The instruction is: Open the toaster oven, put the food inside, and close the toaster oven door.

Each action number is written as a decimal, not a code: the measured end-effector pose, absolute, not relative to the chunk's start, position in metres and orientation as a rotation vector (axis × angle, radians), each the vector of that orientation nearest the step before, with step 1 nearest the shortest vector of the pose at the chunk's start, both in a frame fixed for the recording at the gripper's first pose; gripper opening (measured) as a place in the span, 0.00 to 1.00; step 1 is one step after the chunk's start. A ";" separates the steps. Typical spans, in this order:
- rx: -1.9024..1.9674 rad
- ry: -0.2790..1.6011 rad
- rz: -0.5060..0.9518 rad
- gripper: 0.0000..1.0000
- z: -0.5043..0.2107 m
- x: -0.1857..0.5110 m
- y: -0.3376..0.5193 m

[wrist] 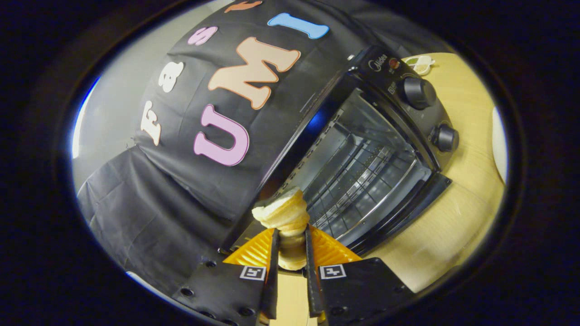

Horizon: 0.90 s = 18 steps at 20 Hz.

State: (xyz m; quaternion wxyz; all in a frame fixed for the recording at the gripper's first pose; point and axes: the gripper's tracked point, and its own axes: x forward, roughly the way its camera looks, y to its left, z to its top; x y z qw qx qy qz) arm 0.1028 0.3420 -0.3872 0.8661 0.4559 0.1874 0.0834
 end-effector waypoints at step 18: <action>1.007 0.311 -0.052 0.29 -0.398 0.139 0.312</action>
